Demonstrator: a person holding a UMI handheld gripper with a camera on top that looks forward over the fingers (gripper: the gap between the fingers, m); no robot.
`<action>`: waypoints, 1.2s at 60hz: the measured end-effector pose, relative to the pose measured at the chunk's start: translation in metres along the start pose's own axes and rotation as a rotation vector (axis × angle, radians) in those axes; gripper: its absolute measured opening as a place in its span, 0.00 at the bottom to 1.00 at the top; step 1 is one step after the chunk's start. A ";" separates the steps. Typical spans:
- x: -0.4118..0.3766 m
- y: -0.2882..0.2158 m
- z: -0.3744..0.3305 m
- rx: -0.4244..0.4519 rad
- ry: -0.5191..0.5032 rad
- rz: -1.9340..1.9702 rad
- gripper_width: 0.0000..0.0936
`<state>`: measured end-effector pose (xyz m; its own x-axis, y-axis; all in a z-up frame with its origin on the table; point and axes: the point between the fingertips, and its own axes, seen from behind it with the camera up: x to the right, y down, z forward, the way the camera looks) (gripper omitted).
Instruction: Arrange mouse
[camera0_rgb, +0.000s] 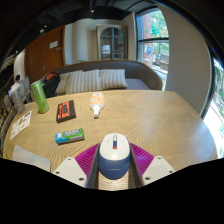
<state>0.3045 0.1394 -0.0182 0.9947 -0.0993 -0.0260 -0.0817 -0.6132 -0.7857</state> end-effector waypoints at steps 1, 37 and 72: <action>0.003 0.001 0.002 0.004 -0.002 -0.002 0.58; -0.210 -0.142 -0.171 0.196 -0.130 -0.066 0.40; -0.271 0.084 -0.104 -0.099 -0.048 -0.079 0.56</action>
<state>0.0213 0.0330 -0.0128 0.9999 -0.0119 0.0019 -0.0068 -0.6924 -0.7215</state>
